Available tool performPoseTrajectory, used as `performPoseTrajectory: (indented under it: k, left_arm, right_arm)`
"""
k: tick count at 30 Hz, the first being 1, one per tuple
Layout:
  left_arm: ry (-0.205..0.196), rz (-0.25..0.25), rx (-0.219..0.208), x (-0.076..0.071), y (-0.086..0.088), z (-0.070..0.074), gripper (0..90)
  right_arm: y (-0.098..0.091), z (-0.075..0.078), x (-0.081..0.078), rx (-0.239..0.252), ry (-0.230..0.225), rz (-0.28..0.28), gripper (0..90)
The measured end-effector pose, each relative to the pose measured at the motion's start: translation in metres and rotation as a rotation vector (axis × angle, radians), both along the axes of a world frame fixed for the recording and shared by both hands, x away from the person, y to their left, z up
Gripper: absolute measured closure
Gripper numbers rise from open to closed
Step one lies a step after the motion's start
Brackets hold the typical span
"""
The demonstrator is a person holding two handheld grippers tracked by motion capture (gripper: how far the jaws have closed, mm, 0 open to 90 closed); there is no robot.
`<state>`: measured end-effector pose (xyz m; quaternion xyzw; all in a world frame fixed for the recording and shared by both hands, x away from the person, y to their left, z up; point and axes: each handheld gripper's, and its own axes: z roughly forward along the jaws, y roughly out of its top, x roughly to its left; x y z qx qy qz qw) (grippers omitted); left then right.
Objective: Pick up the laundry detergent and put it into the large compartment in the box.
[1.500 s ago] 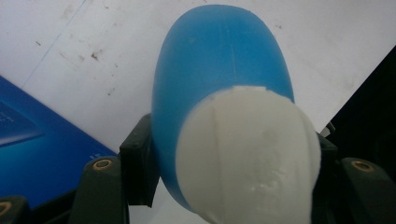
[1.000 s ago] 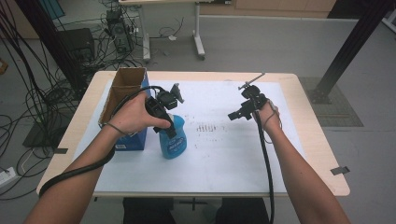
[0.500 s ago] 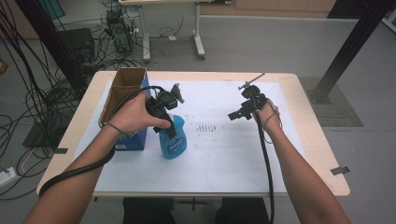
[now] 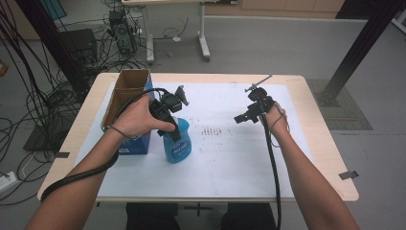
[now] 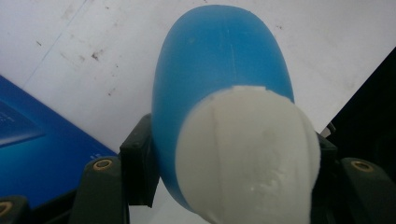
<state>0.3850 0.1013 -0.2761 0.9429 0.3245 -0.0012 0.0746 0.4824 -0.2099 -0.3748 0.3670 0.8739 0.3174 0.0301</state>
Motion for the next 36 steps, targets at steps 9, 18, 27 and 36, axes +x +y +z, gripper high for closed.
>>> performPoseTrajectory:
  k: [9, 18, 27, 36]
  left_arm:
    - [-0.012, 0.003, 0.001, -0.001, -0.002, 0.004, 38.3]
    - [-0.041, -0.009, 0.006, -0.002, -0.004, 0.031, 38.3]
    - [-0.070, 0.009, -0.013, -0.006, -0.009, 0.073, 38.3]
    - [-0.110, 0.046, -0.030, -0.012, -0.019, 0.129, 38.3]
  right_arm:
    - [-0.002, 0.001, 0.001, -0.007, -0.008, 0.000, 5.7]
    - [-0.005, 0.005, 0.001, -0.011, -0.020, -0.009, 5.7]
    - [-0.004, 0.008, 0.002, -0.010, -0.014, -0.003, 5.8]
    - [-0.002, 0.016, 0.003, -0.006, -0.028, 0.005, 5.8]
